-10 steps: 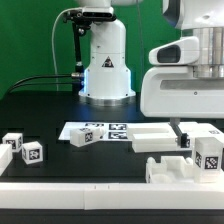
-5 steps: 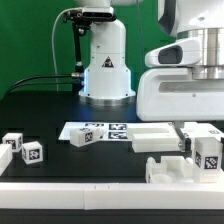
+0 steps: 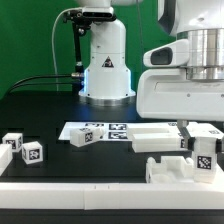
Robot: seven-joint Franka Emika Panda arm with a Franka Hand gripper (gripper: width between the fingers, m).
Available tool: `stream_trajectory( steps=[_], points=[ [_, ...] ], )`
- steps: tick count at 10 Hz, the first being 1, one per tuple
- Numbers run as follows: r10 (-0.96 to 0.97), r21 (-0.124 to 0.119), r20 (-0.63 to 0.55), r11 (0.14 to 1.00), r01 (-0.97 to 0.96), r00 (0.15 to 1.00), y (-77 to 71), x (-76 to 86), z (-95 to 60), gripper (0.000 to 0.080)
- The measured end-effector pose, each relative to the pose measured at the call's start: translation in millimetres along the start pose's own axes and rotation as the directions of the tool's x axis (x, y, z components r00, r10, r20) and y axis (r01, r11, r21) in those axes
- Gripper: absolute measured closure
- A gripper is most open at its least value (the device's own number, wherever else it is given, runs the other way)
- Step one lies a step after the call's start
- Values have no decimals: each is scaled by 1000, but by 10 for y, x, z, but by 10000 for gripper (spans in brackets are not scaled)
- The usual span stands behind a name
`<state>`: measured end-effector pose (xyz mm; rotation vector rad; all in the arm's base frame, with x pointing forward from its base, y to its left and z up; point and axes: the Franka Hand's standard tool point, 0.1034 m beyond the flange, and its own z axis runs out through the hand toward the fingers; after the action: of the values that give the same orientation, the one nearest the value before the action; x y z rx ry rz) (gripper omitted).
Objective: Assemble chair
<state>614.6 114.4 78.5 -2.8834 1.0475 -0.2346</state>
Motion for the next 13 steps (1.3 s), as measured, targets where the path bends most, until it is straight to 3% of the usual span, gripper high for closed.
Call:
stream_trajectory(
  steps=[2, 3, 6, 7, 8, 9, 10, 11, 12, 13],
  points=[
    [418, 6, 40, 908, -418, 908, 50, 2, 7, 515],
    [490, 21, 70, 870, -492, 869, 81, 25, 8, 514],
    [645, 1, 79, 763, -647, 760, 75, -5, 11, 512],
    [705, -8, 82, 707, -707, 704, 74, -12, 11, 512],
    [837, -57, 126, 543, -838, 533, 66, -12, -17, 512],
    [876, -66, 131, 474, -878, 463, 83, -11, -2, 512],
    [868, -65, 130, 489, -870, 478, 82, -22, 6, 442],
    [852, -64, 131, 518, -853, 507, 79, -30, 7, 442],
    [795, -67, 122, 604, -794, 594, 69, -73, 12, 307],
    [661, -54, 106, 750, -659, 743, 62, -92, 17, 188]
  ],
)
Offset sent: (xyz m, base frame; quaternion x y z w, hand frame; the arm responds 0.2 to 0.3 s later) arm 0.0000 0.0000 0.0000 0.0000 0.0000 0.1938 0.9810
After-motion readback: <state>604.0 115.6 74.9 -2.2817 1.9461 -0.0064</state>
